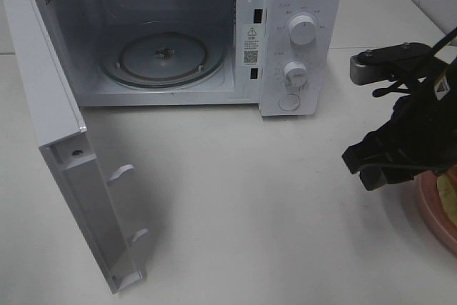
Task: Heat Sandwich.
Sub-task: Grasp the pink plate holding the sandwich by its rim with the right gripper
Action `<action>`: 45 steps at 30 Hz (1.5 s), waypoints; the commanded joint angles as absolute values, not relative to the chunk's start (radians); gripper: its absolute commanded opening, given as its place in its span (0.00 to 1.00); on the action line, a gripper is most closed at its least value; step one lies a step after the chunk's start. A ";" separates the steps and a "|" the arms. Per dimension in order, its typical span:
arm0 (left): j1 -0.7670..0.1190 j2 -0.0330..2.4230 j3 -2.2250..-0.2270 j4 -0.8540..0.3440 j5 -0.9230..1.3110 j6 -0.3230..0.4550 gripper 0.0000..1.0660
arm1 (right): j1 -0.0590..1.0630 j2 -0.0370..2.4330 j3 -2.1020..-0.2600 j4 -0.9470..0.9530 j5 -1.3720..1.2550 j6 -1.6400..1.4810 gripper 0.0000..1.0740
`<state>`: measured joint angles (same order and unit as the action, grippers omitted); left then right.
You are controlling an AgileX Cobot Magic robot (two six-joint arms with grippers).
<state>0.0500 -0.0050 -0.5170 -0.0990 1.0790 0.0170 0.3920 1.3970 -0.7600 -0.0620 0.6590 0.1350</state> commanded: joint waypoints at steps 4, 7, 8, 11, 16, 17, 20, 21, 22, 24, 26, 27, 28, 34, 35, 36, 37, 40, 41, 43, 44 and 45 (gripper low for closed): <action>0.045 -0.024 -0.514 -0.110 1.069 0.013 0.92 | 0.315 1.385 -0.761 -0.098 0.702 0.062 0.95; 0.045 -0.024 -0.514 -0.110 1.069 0.013 0.92 | 0.290 1.385 -0.761 -0.097 0.732 0.063 0.93; 0.045 -0.024 -0.514 -0.110 1.069 0.013 0.92 | 0.281 1.385 -0.761 -0.097 0.743 0.064 0.93; 0.045 -0.024 -0.514 -0.110 1.069 0.013 0.92 | 0.252 1.385 -0.761 -0.097 0.770 0.064 0.91; 0.045 -0.024 -0.514 -0.110 1.069 0.013 0.92 | 0.219 1.385 -0.761 -0.098 0.780 0.070 0.90; 0.045 -0.024 -0.514 -0.110 1.069 0.013 0.92 | 0.219 1.385 -0.761 -0.099 0.779 0.072 0.90; 0.045 -0.024 -0.514 -0.110 1.069 0.013 0.92 | 0.219 1.391 -0.757 -0.101 0.778 0.075 0.90; 0.045 -0.024 -0.514 -0.110 1.069 0.013 0.92 | 0.218 1.396 -0.752 -0.102 0.773 0.075 0.90; 0.045 -0.024 -0.514 -0.110 1.069 0.013 0.92 | 0.209 1.412 -0.739 -0.100 0.765 0.075 0.89; 0.045 -0.024 -0.514 -0.110 1.069 0.013 0.92 | 0.206 1.424 -0.731 -0.099 0.757 0.076 0.89; 0.045 -0.024 -0.514 -0.110 1.069 0.013 0.92 | 0.194 1.448 -0.717 -0.098 0.739 0.076 0.88; 0.045 -0.024 -0.514 -0.110 1.069 0.013 0.92 | 0.194 1.448 -0.717 -0.098 0.739 0.076 0.88; 0.045 -0.024 -0.514 -0.110 1.069 0.013 0.92 | 0.183 1.471 -0.708 -0.095 0.722 0.078 0.88; 0.045 -0.024 -0.514 -0.110 1.069 0.013 0.92 | 0.146 1.521 -0.700 -0.097 0.677 0.079 0.87; 0.045 -0.024 -0.514 -0.110 1.069 0.013 0.92 | 0.139 1.530 -0.700 -0.097 0.671 0.079 0.86; 0.045 -0.024 -0.514 -0.110 1.069 0.013 0.92 | 0.138 1.550 -0.700 -0.097 0.657 0.080 0.86; 0.045 -0.024 -0.514 -0.110 1.069 0.013 0.92 | 0.138 1.550 -0.700 -0.097 0.657 0.080 0.86; 0.045 -0.024 -0.514 -0.110 1.069 0.013 0.92 | 0.138 1.582 -0.700 -0.098 0.627 0.080 0.86; 0.045 -0.024 -0.514 -0.110 1.069 0.013 0.92 | 0.138 1.594 -0.700 -0.098 0.623 0.080 0.85; 0.045 -0.024 -0.514 -0.110 1.069 0.013 0.92 | 0.138 1.604 -0.700 -0.100 0.620 0.080 0.85; 0.045 -0.024 -0.514 -0.110 1.069 0.013 0.92 | 0.138 1.620 -0.702 -0.105 0.619 0.085 0.85; 0.045 -0.024 -0.514 -0.110 1.069 0.013 0.92 | 0.138 1.643 -0.702 -0.113 0.615 0.093 0.85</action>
<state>0.0500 -0.0050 -0.5170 -0.0990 1.0790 0.0170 0.1430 1.6120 -0.7060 -0.0960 0.6230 0.0860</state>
